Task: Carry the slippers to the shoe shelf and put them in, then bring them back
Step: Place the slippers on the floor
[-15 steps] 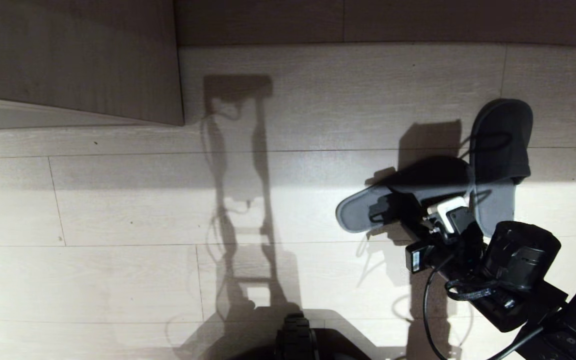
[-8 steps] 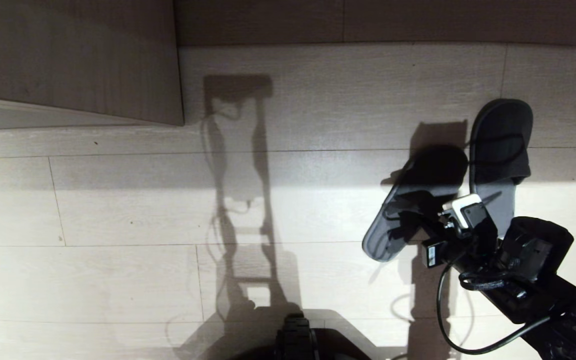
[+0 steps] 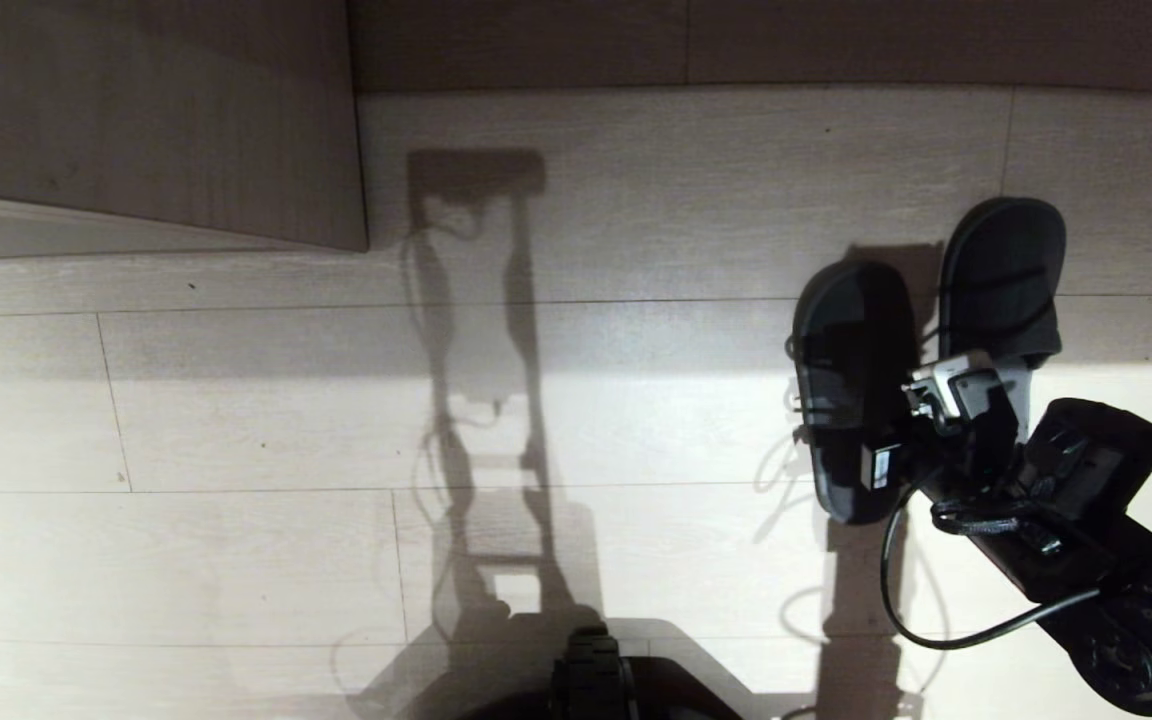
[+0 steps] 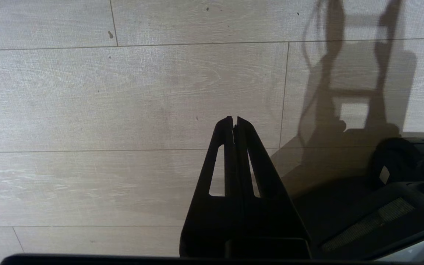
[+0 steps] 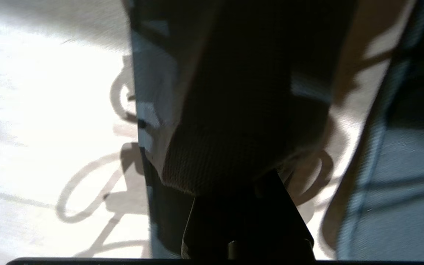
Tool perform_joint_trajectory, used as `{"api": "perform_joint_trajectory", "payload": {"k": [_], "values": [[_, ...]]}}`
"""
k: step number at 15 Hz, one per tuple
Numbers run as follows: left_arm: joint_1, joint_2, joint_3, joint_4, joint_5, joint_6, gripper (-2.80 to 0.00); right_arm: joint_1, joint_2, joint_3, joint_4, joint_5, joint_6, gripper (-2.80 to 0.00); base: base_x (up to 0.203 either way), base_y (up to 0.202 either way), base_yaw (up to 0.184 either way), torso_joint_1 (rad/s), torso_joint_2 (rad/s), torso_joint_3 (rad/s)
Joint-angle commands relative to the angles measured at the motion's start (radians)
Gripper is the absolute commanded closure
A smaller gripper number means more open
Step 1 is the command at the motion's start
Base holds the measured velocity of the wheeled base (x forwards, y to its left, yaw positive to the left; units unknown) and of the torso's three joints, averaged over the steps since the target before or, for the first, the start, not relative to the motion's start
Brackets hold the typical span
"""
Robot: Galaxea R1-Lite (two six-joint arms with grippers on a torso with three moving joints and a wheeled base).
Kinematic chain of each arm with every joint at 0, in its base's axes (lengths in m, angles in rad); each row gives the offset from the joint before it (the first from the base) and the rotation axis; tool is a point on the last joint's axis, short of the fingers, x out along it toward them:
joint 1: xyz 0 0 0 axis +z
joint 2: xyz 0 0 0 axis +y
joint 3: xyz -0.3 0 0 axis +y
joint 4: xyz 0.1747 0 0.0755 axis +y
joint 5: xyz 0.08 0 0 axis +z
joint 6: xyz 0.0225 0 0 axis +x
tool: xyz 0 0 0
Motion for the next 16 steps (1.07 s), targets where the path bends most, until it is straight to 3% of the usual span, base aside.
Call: {"api": "perform_joint_trajectory", "payload": {"k": [1,6,16], "values": [[0.0,0.0,0.0,0.0,0.0,0.0,0.0,-0.027,0.0,-0.022,-0.008,-0.001,-0.003,0.0,0.0,0.0,0.0,0.0,0.0,0.0],[0.0,0.0,0.0,0.0,0.0,0.0,0.0,-0.051,0.011,-0.084,-0.001,-0.009,0.003,0.0,0.0,0.0,0.0,0.0,0.0,0.0],[0.0,0.0,0.0,0.0,0.0,0.0,0.0,-0.074,-0.011,-0.152,0.019,-0.16,0.032,0.0,0.0,0.0,0.0,0.0,0.0,0.0]]}}
